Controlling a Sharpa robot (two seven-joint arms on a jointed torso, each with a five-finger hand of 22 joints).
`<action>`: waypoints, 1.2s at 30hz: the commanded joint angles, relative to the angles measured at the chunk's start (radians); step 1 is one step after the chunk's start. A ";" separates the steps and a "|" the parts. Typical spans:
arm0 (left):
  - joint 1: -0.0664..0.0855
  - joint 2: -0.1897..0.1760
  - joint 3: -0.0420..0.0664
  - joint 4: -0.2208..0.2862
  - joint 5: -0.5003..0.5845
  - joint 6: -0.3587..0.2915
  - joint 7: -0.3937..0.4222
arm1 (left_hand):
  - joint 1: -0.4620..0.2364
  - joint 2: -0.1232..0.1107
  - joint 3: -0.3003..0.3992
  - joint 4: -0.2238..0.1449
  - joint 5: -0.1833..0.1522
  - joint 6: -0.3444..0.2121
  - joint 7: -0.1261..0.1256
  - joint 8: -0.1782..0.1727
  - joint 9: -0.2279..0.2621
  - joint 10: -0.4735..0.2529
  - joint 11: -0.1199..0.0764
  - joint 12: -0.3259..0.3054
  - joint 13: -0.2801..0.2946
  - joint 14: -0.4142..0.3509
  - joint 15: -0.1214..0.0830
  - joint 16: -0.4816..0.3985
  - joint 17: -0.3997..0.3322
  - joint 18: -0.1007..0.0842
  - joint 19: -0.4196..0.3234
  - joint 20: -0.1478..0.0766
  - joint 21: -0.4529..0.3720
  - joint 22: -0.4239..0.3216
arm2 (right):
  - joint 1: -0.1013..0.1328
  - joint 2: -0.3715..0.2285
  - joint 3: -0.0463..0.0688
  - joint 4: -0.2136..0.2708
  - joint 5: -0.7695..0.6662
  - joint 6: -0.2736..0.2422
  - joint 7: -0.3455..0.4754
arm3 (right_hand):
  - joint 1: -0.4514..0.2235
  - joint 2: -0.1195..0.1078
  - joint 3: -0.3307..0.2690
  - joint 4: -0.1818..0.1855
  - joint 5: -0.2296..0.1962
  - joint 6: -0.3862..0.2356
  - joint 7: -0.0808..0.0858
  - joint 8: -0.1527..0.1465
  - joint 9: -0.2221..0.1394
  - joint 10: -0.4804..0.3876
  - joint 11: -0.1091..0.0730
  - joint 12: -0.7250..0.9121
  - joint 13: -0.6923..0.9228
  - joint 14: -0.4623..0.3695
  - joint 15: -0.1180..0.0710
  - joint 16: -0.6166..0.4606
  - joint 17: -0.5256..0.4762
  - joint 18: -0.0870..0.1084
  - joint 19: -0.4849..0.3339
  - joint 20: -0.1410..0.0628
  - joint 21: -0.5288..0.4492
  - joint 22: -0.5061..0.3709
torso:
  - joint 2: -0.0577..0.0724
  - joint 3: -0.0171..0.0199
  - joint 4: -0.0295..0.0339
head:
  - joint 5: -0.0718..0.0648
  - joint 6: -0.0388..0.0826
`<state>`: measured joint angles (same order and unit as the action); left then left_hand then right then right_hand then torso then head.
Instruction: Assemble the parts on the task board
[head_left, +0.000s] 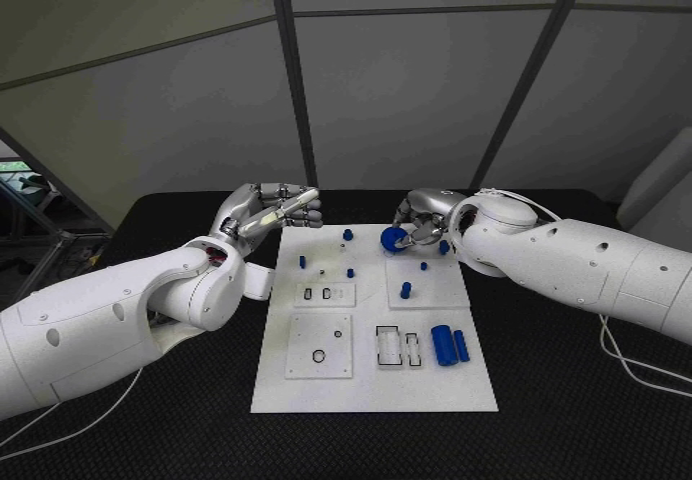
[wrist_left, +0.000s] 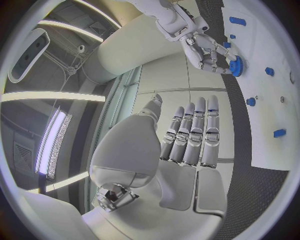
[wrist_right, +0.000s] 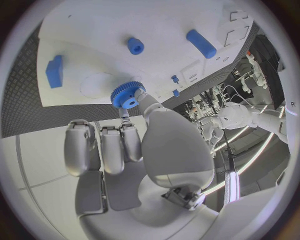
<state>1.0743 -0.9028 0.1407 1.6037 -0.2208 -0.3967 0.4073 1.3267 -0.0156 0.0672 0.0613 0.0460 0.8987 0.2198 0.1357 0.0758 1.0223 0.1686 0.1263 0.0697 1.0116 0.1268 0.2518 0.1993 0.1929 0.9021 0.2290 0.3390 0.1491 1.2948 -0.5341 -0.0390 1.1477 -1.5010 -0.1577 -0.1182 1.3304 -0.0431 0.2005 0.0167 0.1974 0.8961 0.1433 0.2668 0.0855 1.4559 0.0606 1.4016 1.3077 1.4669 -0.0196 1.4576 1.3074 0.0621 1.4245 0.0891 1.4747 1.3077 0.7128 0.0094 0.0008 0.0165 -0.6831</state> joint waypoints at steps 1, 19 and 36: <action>0.001 -0.001 0.000 0.000 -0.007 0.012 0.001 | -0.003 0.009 -0.004 -0.001 0.001 0.007 0.000 -0.003 -0.001 0.009 0.001 -0.007 0.000 -0.006 0.001 -0.005 0.001 -0.013 -0.005 0.005 -0.007 -0.001 | 0.003 0.010 0.001 0.021 -0.067 -0.064 -0.009 | 0.001 0.008 0.006 -0.001 0.001 0.008 -0.001 0.001 0.001 0.001 -0.005 0.004 0.040 0.066 -0.009 0.003 0.073 -0.012 0.003 -0.005 0.005 0.017 | 0.002 0.0010 0.0022 | 0.004 0.000; 0.002 0.007 0.000 -0.009 -0.007 0.013 -0.001 | -0.003 0.009 -0.004 -0.001 0.001 0.007 0.000 -0.003 -0.001 0.009 0.001 -0.007 0.000 -0.006 0.001 -0.005 0.001 -0.013 -0.005 0.005 -0.007 -0.001 | 0.003 0.134 0.000 -0.005 -0.112 -0.088 -0.013 | 0.001 0.008 0.008 -0.002 -0.001 0.009 -0.001 0.000 0.000 0.001 -0.005 0.004 0.040 0.066 -0.009 0.003 0.072 -0.012 0.003 -0.005 0.005 0.017 | 0.002 0.0003 0.0022 | 0.014 -0.006; 0.002 0.009 0.000 -0.025 -0.007 0.010 0.002 | -0.003 0.009 -0.004 -0.001 0.001 0.007 0.000 -0.003 -0.001 0.009 0.001 -0.007 0.000 -0.006 0.001 -0.005 0.001 -0.013 -0.005 0.005 -0.007 -0.001 | -0.008 0.207 -0.002 -0.091 -0.138 -0.043 -0.007 | 0.000 0.008 0.010 -0.002 -0.001 0.009 0.000 -0.003 -0.001 0.000 -0.005 0.002 0.038 0.066 -0.008 0.002 0.070 -0.012 0.001 -0.005 0.004 0.014 | 0.002 0.0008 0.0011 | 0.021 -0.009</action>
<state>1.0743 -0.8935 0.1407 1.5798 -0.2209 -0.3955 0.4032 1.3267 -0.0156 0.0664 0.0605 0.0460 0.8987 0.2198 0.1359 0.0758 1.0223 0.1686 0.1263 0.0697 1.0116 0.1268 0.2518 0.1991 0.1930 0.9021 0.2290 0.3390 0.1487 1.2848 -0.3299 -0.0413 1.0626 -1.6255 -0.2192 -0.1282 1.3302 -0.0433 0.2029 0.0141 0.1965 0.8979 0.1409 0.2623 0.0840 1.4559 0.0607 1.4015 1.3076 1.4669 -0.0196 1.4576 1.3073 0.0621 1.4245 0.0892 1.4747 1.3075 0.7152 0.0101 0.0026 0.0363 -0.6917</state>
